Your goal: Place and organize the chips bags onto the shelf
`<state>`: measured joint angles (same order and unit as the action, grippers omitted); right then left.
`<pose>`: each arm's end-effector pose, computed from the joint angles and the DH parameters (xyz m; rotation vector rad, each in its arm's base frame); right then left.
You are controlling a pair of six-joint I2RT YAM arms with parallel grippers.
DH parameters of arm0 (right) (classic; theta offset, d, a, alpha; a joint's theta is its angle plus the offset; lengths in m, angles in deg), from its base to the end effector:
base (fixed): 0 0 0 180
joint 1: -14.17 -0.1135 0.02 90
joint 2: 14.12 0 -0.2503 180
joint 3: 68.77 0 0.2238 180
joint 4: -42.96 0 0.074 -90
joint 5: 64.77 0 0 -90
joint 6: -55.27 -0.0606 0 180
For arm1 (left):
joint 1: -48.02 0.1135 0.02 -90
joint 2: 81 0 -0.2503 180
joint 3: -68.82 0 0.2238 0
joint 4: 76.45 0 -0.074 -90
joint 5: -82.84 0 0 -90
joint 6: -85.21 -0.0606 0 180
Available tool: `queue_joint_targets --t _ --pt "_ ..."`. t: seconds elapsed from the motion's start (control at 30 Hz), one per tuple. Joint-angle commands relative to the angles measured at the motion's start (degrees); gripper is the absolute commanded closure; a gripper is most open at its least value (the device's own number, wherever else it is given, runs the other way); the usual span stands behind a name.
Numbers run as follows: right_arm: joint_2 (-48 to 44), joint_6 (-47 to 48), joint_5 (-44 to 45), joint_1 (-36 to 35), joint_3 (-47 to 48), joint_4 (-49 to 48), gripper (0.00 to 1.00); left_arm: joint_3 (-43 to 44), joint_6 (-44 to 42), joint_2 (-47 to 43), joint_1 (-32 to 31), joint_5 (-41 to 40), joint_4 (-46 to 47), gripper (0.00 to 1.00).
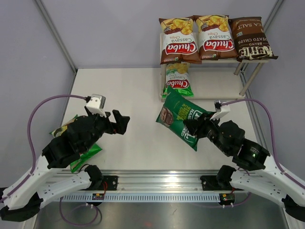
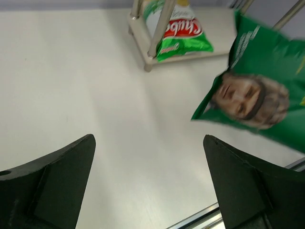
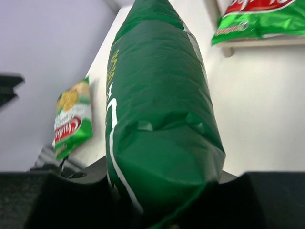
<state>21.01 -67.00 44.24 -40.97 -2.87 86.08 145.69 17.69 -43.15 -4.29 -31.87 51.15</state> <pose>0.0938 0.1002 0.3439 -0.1211 1.8422 0.7959 0.0945 -0.0809 0.3781 0.1613 1.8088 -0.5471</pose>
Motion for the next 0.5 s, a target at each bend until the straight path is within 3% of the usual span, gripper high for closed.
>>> queue_joint_targets --t 0.0,0.23,0.37,0.47 --pt "0.8 -5.7 14.1 0.8 -0.1 -13.9 0.87 -1.6 -1.6 1.1 0.5 -4.0 -5.9 0.01" --pt "0.4 -22.3 11.5 15.0 -8.0 -24.9 0.89 -5.9 -4.1 -1.3 0.5 -1.6 -5.2 0.01" --pt "-0.9 -23.4 13.2 20.3 -11.5 -33.3 0.88 -7.4 -5.0 -3.1 0.5 -0.8 -4.9 0.01" --pt "0.8 -24.6 13.9 23.7 -11.6 -33.5 0.88 -9.1 -5.4 -4.9 0.5 1.2 -3.8 0.01"
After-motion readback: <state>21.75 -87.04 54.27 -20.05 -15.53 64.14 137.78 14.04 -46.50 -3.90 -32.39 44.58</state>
